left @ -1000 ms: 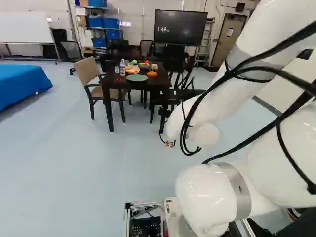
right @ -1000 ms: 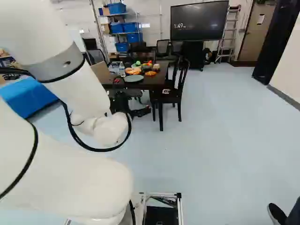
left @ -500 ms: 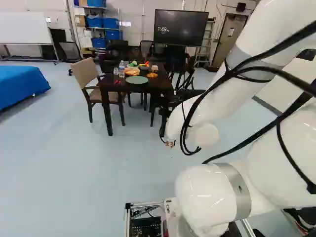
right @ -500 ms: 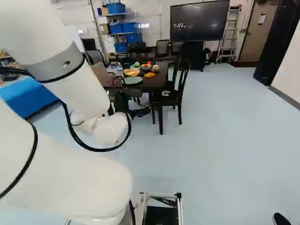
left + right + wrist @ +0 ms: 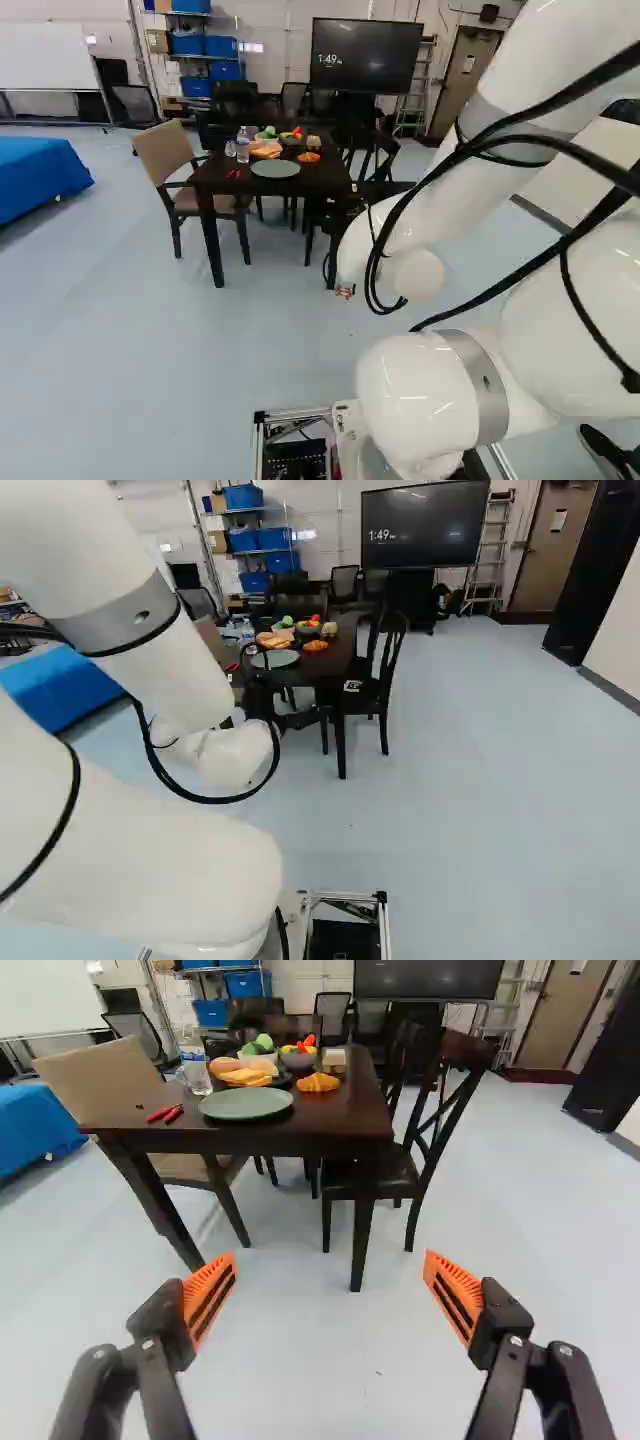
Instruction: Move the croissant to the empty plate
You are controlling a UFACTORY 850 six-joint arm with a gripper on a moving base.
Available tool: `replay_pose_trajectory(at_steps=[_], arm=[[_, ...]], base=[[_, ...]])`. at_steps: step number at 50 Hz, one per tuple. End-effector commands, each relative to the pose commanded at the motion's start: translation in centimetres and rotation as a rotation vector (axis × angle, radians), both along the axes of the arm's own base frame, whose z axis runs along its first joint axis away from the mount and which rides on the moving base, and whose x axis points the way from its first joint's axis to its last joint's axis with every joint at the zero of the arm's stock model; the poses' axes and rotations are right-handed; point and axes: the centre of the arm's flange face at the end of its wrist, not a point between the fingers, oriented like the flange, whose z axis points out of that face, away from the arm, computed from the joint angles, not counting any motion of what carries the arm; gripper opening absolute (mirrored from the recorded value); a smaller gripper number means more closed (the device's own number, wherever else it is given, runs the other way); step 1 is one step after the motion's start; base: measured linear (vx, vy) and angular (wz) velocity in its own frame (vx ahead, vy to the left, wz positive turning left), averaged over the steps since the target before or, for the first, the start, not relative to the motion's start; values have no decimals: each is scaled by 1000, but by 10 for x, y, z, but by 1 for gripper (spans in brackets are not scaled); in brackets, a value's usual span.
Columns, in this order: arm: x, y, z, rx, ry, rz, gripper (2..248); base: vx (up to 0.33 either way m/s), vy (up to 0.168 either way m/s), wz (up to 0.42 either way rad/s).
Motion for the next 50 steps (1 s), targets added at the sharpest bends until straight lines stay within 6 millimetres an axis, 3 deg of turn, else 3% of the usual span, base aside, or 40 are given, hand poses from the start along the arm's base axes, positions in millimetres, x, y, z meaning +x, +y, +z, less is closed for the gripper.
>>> replay_pose_trajectory(at_steps=[50], arm=[[0,0,0,0,0,0,247]], base=[[110,45,-18]])
